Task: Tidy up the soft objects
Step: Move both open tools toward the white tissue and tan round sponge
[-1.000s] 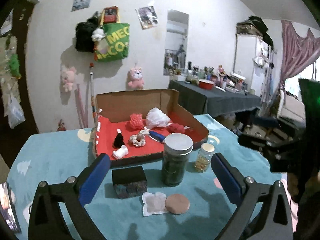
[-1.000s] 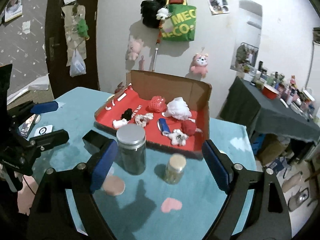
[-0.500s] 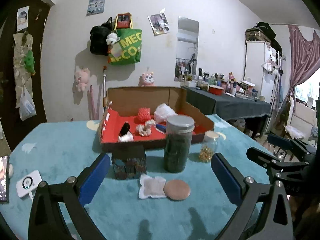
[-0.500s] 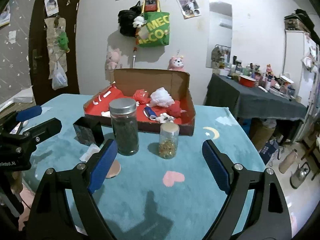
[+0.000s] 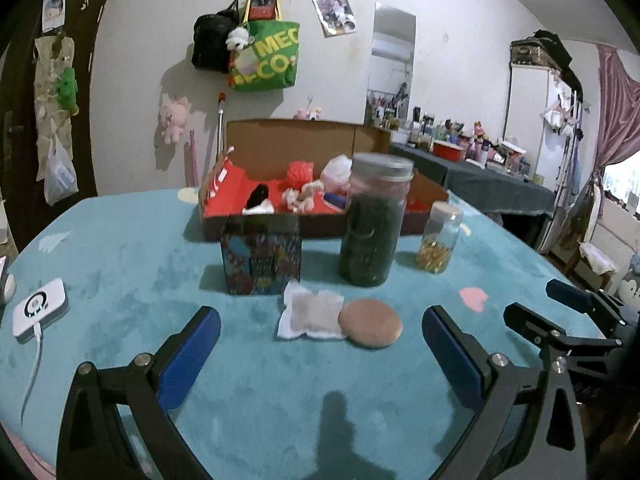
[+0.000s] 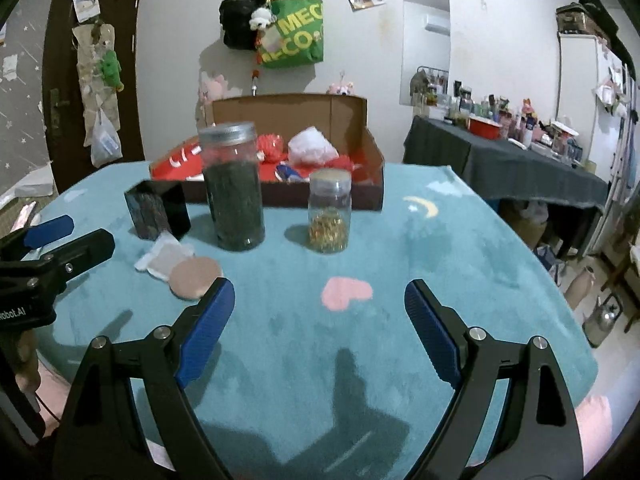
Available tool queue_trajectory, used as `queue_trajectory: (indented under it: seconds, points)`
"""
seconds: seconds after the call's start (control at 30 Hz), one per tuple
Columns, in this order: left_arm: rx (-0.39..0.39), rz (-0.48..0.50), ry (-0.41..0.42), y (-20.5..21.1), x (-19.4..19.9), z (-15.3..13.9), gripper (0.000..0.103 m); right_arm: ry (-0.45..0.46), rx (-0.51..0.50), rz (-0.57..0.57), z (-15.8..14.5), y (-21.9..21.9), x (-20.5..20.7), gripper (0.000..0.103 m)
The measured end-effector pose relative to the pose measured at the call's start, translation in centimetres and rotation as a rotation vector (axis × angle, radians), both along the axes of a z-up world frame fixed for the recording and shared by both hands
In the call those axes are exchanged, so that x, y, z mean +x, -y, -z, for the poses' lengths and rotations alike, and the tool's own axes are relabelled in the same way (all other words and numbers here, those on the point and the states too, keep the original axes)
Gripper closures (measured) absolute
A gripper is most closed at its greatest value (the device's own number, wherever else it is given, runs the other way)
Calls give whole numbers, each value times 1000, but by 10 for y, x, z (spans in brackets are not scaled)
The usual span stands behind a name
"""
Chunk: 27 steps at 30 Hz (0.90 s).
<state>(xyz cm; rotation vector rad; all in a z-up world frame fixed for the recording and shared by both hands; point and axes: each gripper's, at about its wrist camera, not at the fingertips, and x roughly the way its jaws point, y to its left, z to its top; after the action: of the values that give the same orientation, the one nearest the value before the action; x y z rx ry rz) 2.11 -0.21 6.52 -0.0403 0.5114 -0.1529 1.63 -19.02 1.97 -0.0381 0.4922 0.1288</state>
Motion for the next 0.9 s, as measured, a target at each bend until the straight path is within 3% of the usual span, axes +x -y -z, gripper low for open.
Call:
queue_trajectory:
  seconds: [0.3, 0.6, 0.9]
  points:
    - [4, -14, -38, -6, 5, 13, 0, -55, 22, 2, 19, 2, 6, 16]
    - [22, -15, -64, -19, 17, 8, 0, -74, 28, -14, 18, -4, 16, 16]
    - [46, -5, -119, -42, 36, 5, 0, -136, 15, -128, 13, -34, 46, 16]
